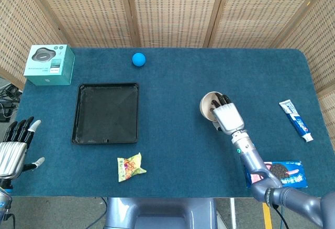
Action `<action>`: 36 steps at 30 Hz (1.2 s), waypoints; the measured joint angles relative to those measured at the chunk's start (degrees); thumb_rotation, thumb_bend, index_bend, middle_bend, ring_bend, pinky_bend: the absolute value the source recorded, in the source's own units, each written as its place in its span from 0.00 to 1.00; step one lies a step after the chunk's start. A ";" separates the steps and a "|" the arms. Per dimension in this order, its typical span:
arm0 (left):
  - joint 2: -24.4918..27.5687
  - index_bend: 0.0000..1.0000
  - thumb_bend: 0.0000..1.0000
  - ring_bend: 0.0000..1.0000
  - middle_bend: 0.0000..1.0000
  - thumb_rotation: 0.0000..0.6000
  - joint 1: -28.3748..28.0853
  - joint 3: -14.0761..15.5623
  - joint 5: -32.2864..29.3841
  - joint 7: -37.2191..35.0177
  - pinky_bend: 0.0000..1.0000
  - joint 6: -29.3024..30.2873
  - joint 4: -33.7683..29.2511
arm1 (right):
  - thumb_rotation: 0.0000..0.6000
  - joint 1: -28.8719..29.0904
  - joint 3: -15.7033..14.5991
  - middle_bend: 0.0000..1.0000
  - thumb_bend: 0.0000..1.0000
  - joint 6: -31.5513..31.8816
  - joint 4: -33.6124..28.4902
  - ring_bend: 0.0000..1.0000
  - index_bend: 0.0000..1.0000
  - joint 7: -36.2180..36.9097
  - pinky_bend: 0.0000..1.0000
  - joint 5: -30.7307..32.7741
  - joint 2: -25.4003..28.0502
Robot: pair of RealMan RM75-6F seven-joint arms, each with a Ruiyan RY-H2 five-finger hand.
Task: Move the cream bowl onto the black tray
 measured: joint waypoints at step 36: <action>0.00 0.00 0.05 0.00 0.00 1.00 -0.77 0.41 -0.42 -5.13 0.00 -2.20 2.86 | 1.00 13.77 4.20 0.00 0.24 -6.01 0.64 0.00 0.11 -19.95 0.10 14.36 -13.98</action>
